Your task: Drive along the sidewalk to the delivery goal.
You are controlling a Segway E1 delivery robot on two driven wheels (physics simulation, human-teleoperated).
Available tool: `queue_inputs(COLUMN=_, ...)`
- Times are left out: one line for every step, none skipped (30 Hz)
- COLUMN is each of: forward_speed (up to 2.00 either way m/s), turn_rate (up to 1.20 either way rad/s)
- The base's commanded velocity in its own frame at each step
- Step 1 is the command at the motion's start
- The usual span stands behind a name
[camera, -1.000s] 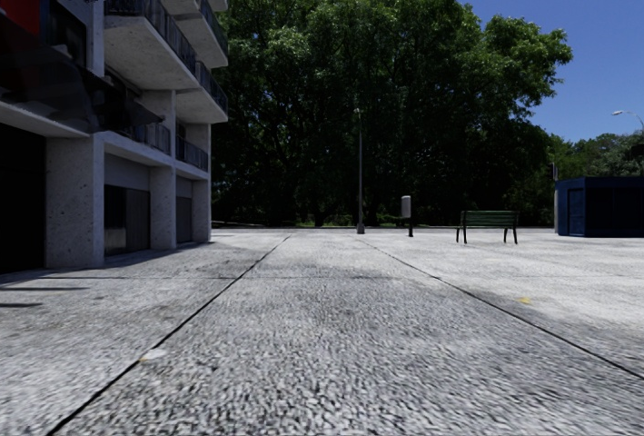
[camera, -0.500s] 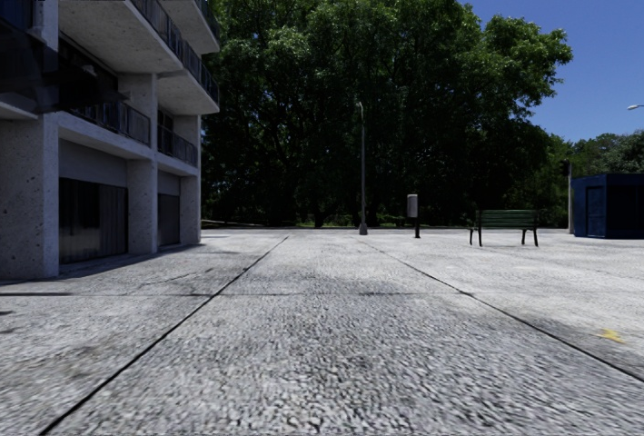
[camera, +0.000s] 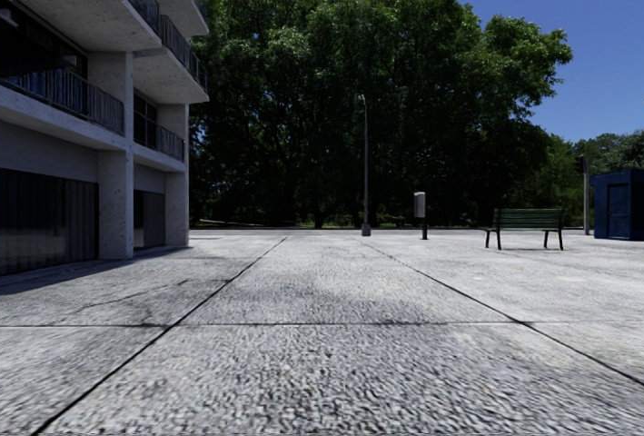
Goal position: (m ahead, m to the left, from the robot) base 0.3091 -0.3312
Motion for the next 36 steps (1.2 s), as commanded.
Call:
queue_inputs(forward_speed=2.0, turn_rate=0.0)
queue_inputs(forward_speed=2.0, turn_rate=0.0)
queue_inputs(forward_speed=2.0, turn_rate=0.0)
queue_inputs(forward_speed=2.0, turn_rate=0.0)
queue_inputs(forward_speed=2.0, turn_rate=0.0)
queue_inputs(forward_speed=2.0, turn_rate=0.0)
queue_inputs(forward_speed=2.0, turn_rate=0.0)
queue_inputs(forward_speed=2.0, turn_rate=0.0)
queue_inputs(forward_speed=2.0, turn_rate=0.0)
queue_inputs(forward_speed=2.0, turn_rate=0.0)
queue_inputs(forward_speed=2.0, turn_rate=0.0)
queue_inputs(forward_speed=2.0, turn_rate=0.0)
queue_inputs(forward_speed=2.0, turn_rate=0.0)
queue_inputs(forward_speed=2.0, turn_rate=0.0)
queue_inputs(forward_speed=2.0, turn_rate=0.0)
queue_inputs(forward_speed=2.0, turn_rate=0.0)
queue_inputs(forward_speed=2.0, turn_rate=0.0)
queue_inputs(forward_speed=1.84, turn_rate=0.0)
queue_inputs(forward_speed=1.56, turn_rate=0.0)
queue_inputs(forward_speed=1.56, turn_rate=0.0)
queue_inputs(forward_speed=1.1, turn_rate=0.0)
queue_inputs(forward_speed=0.73, turn_rate=0.0)
queue_inputs(forward_speed=0.29, turn_rate=0.0)
queue_inputs(forward_speed=0.0, turn_rate=0.0)
queue_inputs(forward_speed=0.0, turn_rate=0.0)
queue_inputs(forward_speed=0.0, turn_rate=0.0)
queue_inputs(forward_speed=0.0, turn_rate=0.0)
queue_inputs(forward_speed=0.0, turn_rate=0.0)
queue_inputs(forward_speed=0.0, turn_rate=0.0)
queue_inputs(forward_speed=0.0, turn_rate=0.0)
queue_inputs(forward_speed=0.0, turn_rate=0.0)
queue_inputs(forward_speed=0.0, turn_rate=0.0)
queue_inputs(forward_speed=0.0, turn_rate=0.0)
queue_inputs(forward_speed=0.0, turn_rate=0.0)
queue_inputs(forward_speed=0.0, turn_rate=0.0)
queue_inputs(forward_speed=0.0, turn_rate=0.0)
